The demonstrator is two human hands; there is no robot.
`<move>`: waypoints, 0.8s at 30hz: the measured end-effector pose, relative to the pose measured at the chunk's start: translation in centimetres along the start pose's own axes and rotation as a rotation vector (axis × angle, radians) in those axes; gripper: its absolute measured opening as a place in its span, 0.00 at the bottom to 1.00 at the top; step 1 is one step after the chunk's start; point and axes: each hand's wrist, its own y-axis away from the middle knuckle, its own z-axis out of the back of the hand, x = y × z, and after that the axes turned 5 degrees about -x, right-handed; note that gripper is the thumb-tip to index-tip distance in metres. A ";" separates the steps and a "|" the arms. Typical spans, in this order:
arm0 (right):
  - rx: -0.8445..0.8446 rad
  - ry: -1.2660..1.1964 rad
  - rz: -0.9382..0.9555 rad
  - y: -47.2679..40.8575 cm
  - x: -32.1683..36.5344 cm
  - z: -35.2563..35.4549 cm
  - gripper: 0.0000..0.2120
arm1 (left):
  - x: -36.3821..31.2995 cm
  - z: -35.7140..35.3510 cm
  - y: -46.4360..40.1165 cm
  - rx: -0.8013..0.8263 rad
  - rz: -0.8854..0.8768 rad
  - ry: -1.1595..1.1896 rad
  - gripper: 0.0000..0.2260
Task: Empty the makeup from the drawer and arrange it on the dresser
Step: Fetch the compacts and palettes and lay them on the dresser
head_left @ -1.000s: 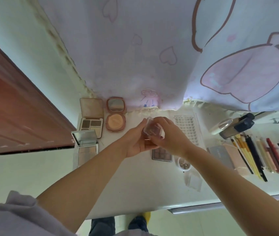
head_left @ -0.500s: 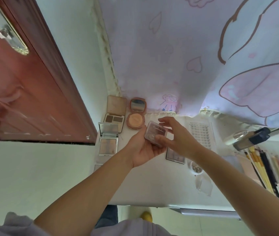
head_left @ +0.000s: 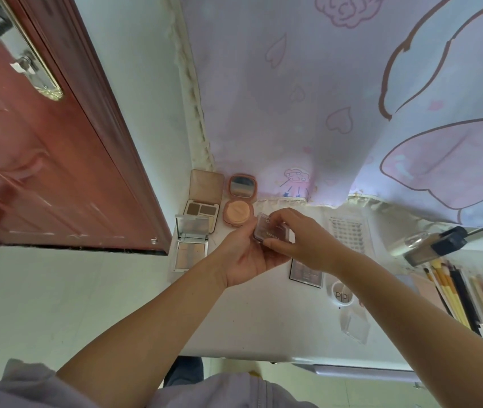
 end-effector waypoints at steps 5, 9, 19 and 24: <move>0.043 -0.009 0.034 0.0 -0.3 0.0 0.13 | 0.3 0.4 0.0 0.009 0.003 -0.011 0.18; 0.025 -0.197 -0.075 0.0 -0.5 0.5 0.07 | 0.6 0.8 0.5 0.023 0.020 -0.076 0.21; -0.042 -0.662 -0.468 -1.1 -2.6 -0.4 0.05 | 1.3 3.1 0.3 -0.174 0.107 0.008 0.27; -0.018 -0.417 -0.476 -2.1 -4.3 -4.3 0.06 | 2.2 5.4 0.1 -0.439 0.075 0.068 0.19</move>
